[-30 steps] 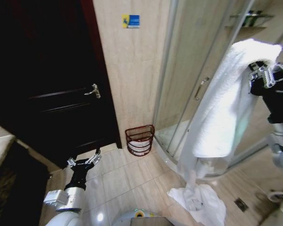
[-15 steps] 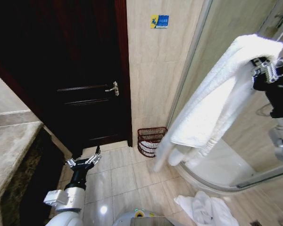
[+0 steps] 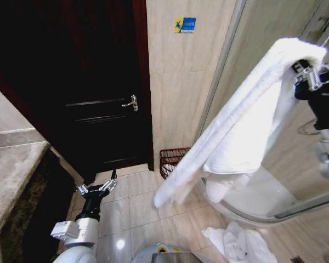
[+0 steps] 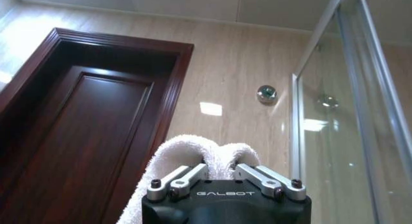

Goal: Discard the used towel into the hamper.

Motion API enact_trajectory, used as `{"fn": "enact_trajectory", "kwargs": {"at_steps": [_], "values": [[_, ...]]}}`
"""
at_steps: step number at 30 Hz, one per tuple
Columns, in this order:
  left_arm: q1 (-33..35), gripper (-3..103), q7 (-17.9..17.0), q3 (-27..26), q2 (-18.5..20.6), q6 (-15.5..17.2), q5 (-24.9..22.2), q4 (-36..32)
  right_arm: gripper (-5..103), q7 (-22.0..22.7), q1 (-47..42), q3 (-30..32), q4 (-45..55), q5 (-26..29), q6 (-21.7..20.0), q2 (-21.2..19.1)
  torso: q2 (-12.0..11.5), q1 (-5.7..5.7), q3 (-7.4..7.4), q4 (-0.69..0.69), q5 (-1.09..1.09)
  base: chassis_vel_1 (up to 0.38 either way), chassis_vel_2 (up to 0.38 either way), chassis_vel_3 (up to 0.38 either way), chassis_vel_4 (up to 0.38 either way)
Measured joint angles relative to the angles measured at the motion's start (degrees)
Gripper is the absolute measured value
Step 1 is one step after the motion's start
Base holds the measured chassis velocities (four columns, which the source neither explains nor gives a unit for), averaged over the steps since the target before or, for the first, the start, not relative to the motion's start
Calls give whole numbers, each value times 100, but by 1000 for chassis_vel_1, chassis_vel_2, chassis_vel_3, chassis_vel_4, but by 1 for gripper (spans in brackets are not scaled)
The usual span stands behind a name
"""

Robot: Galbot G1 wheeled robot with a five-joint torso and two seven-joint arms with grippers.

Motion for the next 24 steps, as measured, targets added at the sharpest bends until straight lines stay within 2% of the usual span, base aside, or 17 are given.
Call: {"fn": "enact_trajectory", "kwargs": {"at_steps": [4, 15, 23, 24], "values": [[0, 100, 0, 0, -1, 0, 0, 0, 5, 102, -11, 26, 78, -100, -156, 127, 0, 0, 0, 0, -1, 0, 0, 0, 0], [0, 100, 0, 0, -1, 0, 0, 0, 5, 141, -56, 3, 173, -129, -196, 237, 0, 0, 0, 0, 1, 7, 3, -9, -9], [0, 100, 0, 0, 0, 0, 0, 0, 5, 167, -65, -13, 167, -150, -147, 273, 0, 1, 0, 1, -1, 148, 121, -127, -122], [0, 100, 0, -1, 4, 0, 0, 0, 5, 165, -70, -13, 163, -159, -135, 282, 0, 1, 0, 1, -8, 106, 158, -82, -141]]}}
